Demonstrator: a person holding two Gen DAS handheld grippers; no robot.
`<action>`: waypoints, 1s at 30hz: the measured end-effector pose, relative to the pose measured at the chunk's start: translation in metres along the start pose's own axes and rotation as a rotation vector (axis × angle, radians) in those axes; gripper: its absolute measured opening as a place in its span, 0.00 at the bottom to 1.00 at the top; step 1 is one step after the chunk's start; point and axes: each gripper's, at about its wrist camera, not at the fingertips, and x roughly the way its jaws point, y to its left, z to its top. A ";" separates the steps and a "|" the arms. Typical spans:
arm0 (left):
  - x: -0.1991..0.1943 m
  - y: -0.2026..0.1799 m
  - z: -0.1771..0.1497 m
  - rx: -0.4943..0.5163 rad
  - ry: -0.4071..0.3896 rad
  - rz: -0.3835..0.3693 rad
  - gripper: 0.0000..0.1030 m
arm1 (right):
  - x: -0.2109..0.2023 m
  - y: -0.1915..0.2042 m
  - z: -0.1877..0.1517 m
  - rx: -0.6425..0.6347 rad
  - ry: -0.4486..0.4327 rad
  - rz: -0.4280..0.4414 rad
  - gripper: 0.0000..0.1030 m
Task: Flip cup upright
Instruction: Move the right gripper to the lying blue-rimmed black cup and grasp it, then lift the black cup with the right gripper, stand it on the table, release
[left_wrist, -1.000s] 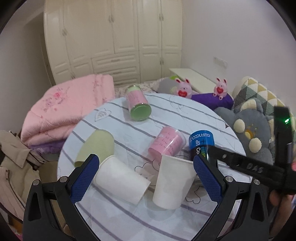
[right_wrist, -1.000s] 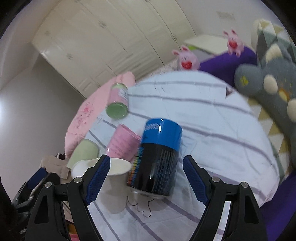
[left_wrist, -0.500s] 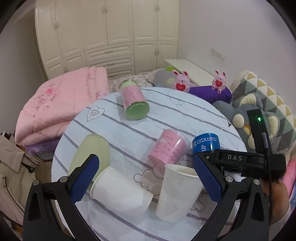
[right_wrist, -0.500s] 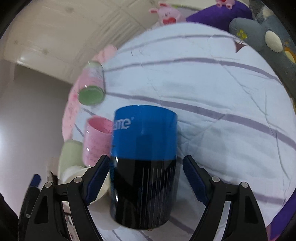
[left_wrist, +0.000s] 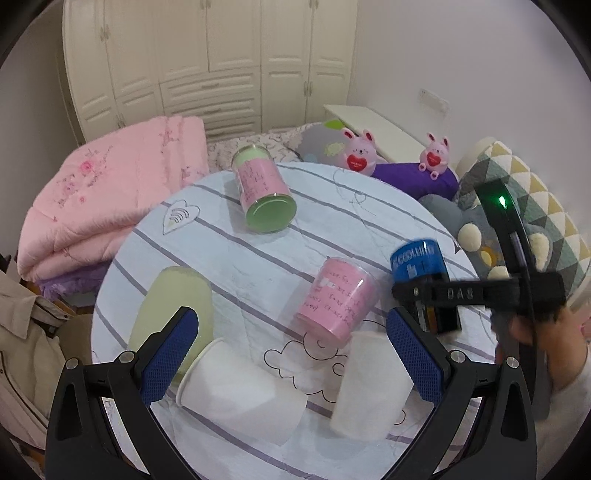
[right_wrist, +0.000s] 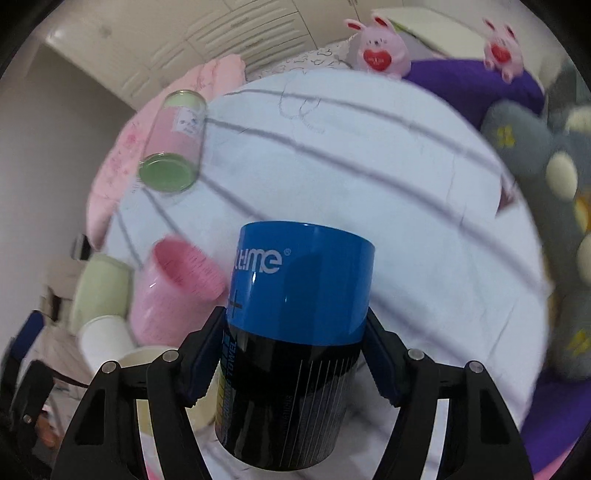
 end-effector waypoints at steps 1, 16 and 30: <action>0.002 0.001 0.001 -0.007 0.006 -0.005 1.00 | 0.001 0.000 0.007 -0.020 0.005 -0.014 0.68; 0.026 -0.007 0.014 -0.013 0.052 0.018 1.00 | 0.030 0.010 0.075 -0.160 0.014 -0.097 0.68; 0.018 -0.016 0.014 -0.017 0.043 0.045 1.00 | 0.009 0.004 0.068 -0.095 -0.070 0.032 0.77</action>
